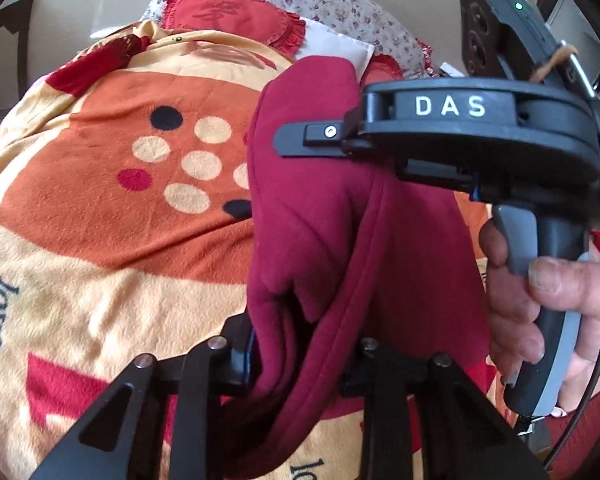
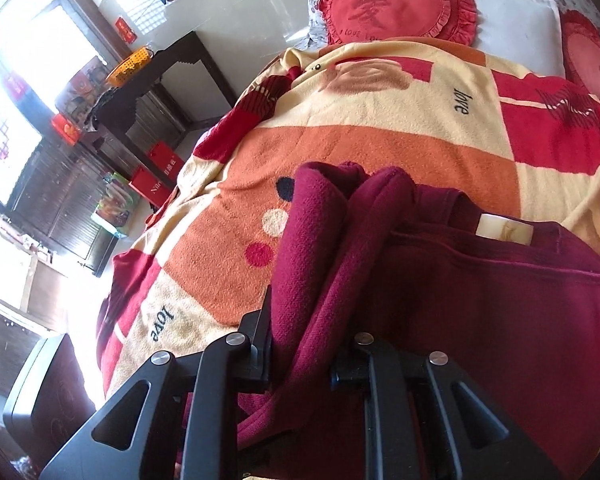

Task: Fold small clothes
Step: 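Lift the gripped half with both grippers and fold it over the other half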

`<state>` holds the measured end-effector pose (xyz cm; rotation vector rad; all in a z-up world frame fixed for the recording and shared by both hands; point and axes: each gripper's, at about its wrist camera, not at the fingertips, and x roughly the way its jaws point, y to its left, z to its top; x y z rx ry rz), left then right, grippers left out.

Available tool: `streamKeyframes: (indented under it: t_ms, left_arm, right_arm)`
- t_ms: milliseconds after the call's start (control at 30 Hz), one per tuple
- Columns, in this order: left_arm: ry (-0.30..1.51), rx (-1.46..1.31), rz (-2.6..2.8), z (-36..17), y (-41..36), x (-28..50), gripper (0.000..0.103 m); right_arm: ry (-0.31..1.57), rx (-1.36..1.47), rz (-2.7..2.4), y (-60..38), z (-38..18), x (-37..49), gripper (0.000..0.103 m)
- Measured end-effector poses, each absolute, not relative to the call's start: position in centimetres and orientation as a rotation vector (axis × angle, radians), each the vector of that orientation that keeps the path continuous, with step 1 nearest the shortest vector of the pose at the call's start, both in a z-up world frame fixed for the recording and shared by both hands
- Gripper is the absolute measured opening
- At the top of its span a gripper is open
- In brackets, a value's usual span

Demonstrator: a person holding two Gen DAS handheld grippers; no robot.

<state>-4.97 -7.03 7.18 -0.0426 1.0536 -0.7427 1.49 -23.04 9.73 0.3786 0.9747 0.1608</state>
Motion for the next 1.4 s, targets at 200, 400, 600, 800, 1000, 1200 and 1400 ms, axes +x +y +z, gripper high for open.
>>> streamKeyframes:
  t_ms: [200, 400, 600, 800, 1000, 1200, 1400]
  left_arm:
    - [1.029, 0.040, -0.717, 8.7, -8.5, -6.5, 0.021]
    - [1.013, 0.061, -0.733, 10.0, -9.8, -7.7, 0.019]
    - [1.007, 0.086, -0.760, 11.3, -11.5, -8.7, 0.017]
    - [0.999, 0.104, -0.797, 12.3, -13.9, -9.8, 0.017]
    - [0.998, 0.117, -0.835, 12.8, -16.2, -10.7, 0.017]
    - [1.001, 0.136, -0.878, 13.2, -18.9, -11.5, 0.016]
    - [1.018, 0.163, -0.902, 12.7, -22.2, -12.1, 0.016]
  right_arm:
    - [0.964, 0.355, 0.145, -23.4, 10.6, 0.8, 0.000]
    - [0.946, 0.339, 0.124, -24.5, 11.9, -0.4, 0.000]
    - [0.933, 0.326, 0.112, -25.8, 13.0, -1.7, 0.000]
    - [0.917, 0.319, 0.091, -28.2, 13.8, -3.2, 0.000]
    - [0.907, 0.330, 0.063, -30.8, 14.1, -4.6, 0.000]
    - [0.913, 0.306, 0.037, -33.4, 14.4, -5.8, 0.000]
    - [0.920, 0.325, -0.004, -36.6, 13.9, -7.0, 0.000]
